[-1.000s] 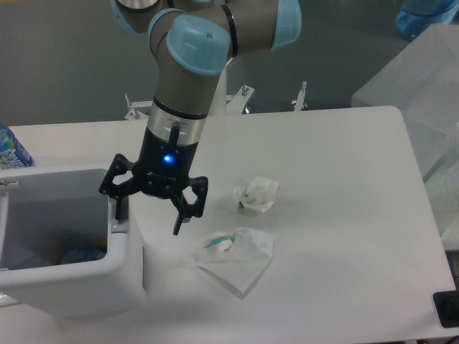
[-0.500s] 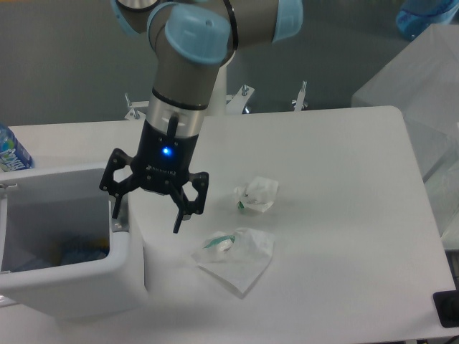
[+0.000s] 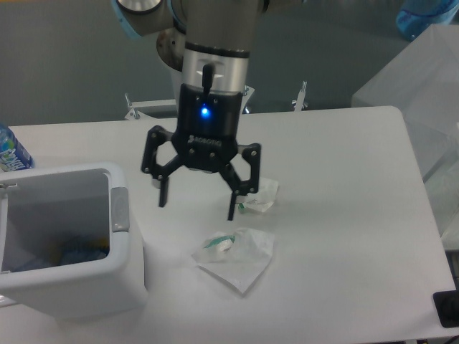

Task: Open the trash can
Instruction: 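Lift the gripper away from the open trash can toward the wrappers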

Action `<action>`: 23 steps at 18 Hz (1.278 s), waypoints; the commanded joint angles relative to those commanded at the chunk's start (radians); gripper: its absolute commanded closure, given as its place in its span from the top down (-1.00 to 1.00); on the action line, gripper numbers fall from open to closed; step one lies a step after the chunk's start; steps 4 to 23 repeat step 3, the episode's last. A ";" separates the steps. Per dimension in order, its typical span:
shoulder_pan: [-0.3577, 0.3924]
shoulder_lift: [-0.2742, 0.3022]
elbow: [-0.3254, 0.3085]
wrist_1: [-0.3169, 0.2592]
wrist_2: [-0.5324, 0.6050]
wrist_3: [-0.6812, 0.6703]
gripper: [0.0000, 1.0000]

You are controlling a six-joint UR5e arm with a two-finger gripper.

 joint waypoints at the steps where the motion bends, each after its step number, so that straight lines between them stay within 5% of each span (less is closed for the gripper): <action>1: 0.000 0.002 0.000 0.000 0.011 0.009 1.00; 23: -0.002 0.011 -0.015 -0.002 0.026 0.043 1.00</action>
